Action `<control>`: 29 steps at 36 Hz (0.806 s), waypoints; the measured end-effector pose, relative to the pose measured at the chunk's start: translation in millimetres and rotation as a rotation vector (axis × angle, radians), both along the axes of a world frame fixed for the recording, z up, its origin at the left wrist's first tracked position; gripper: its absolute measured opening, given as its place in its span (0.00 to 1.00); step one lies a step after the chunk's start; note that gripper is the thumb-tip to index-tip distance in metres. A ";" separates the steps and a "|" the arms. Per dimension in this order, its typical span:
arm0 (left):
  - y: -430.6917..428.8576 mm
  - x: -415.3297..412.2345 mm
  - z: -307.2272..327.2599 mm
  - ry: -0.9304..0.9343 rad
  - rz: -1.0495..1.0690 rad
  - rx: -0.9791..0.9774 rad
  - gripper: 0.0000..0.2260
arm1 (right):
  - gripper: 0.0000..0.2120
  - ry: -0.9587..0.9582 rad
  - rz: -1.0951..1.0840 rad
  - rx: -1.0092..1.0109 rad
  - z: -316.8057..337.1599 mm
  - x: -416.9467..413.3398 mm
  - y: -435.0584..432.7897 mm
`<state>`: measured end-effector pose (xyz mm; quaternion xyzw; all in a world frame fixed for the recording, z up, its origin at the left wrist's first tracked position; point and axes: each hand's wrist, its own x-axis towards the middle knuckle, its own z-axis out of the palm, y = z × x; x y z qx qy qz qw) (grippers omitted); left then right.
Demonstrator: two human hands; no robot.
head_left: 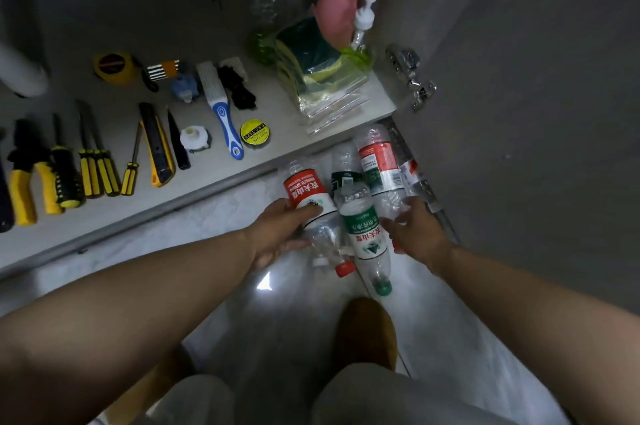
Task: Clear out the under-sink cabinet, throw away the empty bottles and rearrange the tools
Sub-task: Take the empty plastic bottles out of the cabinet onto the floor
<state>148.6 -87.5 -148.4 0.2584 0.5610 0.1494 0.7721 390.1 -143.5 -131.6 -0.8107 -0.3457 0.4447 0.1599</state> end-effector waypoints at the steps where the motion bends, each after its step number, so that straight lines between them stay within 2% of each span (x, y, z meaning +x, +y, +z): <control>1: 0.6 4.3 0.5 0.000 -0.017 0.007 0.22 | 0.24 -0.004 0.001 0.010 0.3 0.5 3.3; 3: 3.3 11.9 0.8 0.006 -0.052 0.033 0.22 | 0.23 -0.021 -0.001 0.027 0.9 2.0 9.3; 6: 9.2 20.2 1.2 0.023 -0.066 0.065 0.22 | 0.28 -0.095 -0.002 0.043 1.4 5.9 12.9; 11: 15.8 27.2 -0.4 0.027 -0.044 0.116 0.24 | 0.29 -0.235 0.030 0.038 1.5 8.0 3.6; 14: 14.7 30.4 -3.3 0.011 -0.073 0.137 0.24 | 0.22 -0.303 -0.011 0.119 1.4 0.8 -2.4; 17: 7.8 31.0 -7.8 0.059 -0.112 0.188 0.30 | 0.15 -0.347 -0.073 0.199 -2.1 -5.3 -13.7; 21: -0.1 26.8 -15.7 0.168 -0.180 0.246 0.31 | 0.11 -0.385 0.004 0.104 -12.0 0.9 -32.1; 24: -3.3 25.6 -19.6 0.181 -0.219 0.234 0.26 | 0.12 -0.241 0.003 -0.026 -18.3 4.5 -43.0; 27: -4.3 30.5 -20.2 0.158 -0.220 0.205 0.24 | 0.22 -0.019 -0.016 -0.147 -20.4 1.5 -51.7; 29: -4.1 34.7 -19.2 0.137 -0.209 0.162 0.24 | 0.25 0.152 -0.020 -0.219 -23.8 -2.4 -53.9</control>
